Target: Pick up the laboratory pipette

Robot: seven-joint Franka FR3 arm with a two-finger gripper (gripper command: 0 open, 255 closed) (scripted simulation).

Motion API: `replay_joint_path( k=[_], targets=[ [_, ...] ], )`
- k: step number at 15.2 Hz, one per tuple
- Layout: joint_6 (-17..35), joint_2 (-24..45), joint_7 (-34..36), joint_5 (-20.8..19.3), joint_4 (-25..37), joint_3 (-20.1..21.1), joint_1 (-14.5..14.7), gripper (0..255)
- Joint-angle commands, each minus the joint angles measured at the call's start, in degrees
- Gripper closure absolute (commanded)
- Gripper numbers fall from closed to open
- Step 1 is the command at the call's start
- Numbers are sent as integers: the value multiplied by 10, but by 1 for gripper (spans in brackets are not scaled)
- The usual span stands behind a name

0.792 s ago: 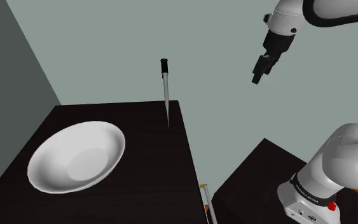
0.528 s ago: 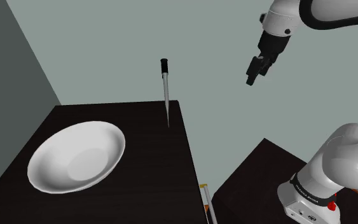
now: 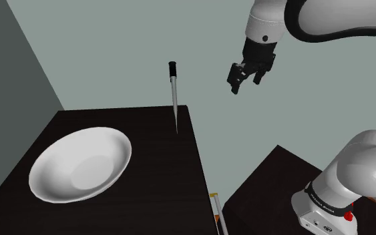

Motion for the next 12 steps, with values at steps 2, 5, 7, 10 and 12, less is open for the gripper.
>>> replay_joint_path(
  k=[2,5,7,10,12],
  targets=[
    [2,55,94,-8,52,59,-20,0],
    [-3,118,188,-32,112,119,-42,0],
    [-12,169,255,-59,159,162,-58,0],
    [-38,263,364,-120,242,228,-75,0],
    [-68,343,442,-180,307,268,-71,0]
  ],
)
